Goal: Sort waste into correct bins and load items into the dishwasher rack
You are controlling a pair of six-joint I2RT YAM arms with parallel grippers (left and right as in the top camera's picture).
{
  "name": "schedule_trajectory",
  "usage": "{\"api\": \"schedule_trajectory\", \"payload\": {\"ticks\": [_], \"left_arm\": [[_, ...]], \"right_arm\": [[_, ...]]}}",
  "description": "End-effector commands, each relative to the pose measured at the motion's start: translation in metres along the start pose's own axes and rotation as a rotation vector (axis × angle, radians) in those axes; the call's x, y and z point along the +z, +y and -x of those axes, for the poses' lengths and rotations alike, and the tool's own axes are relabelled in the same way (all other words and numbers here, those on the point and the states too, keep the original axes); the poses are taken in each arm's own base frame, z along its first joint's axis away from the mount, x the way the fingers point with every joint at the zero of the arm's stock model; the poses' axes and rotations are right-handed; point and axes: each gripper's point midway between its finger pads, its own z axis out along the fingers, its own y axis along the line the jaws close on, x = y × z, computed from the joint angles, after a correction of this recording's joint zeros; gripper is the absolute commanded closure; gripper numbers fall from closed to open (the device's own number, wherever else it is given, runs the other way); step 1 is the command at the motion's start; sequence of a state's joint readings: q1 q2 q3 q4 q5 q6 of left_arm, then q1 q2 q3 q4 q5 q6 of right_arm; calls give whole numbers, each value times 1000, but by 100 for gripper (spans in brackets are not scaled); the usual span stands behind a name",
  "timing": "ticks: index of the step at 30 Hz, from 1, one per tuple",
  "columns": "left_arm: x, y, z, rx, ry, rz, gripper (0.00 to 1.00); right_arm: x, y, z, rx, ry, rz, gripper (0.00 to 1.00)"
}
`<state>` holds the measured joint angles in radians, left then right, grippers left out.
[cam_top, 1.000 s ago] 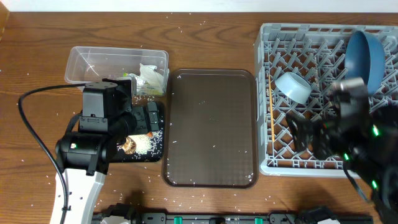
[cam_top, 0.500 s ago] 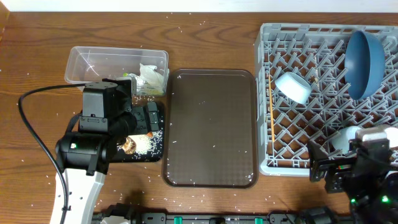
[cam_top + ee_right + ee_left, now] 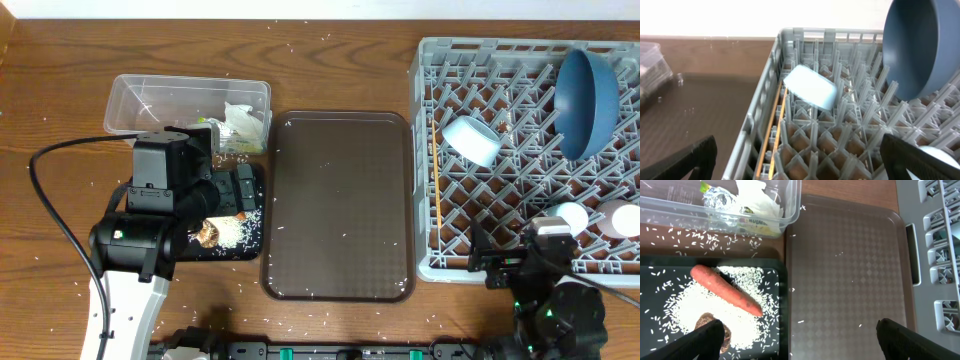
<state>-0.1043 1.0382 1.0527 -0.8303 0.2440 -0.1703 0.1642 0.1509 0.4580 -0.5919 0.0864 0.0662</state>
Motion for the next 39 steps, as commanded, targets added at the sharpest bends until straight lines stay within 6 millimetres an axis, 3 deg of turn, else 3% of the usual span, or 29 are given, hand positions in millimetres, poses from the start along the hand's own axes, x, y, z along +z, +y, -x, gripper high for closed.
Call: {"api": "schedule_trajectory", "payload": {"ticks": [1,7,14,21,28,34,39], "left_arm": [[-1,2,2,9,-5,5,2],[-1,2,2,9,-5,5,2],[-1,2,2,9,-5,5,2],[-1,2,2,9,-5,5,2],[-1,2,2,9,-5,5,2],[-1,2,2,9,-5,6,2],[-1,2,2,9,-5,5,2]], "right_arm": [[2,-5,-4,-3,-62,-21,1],[14,-5,-22,0,-89,-18,1],[30,-4,-20,8,-187,-12,1],[47,-3,-29,18,-286,-7,1],[46,-3,-28,17,-288,-7,1],[50,-4,-45,10,-217,-10,1],[50,-4,-44,11,-218,-11,1]]}}
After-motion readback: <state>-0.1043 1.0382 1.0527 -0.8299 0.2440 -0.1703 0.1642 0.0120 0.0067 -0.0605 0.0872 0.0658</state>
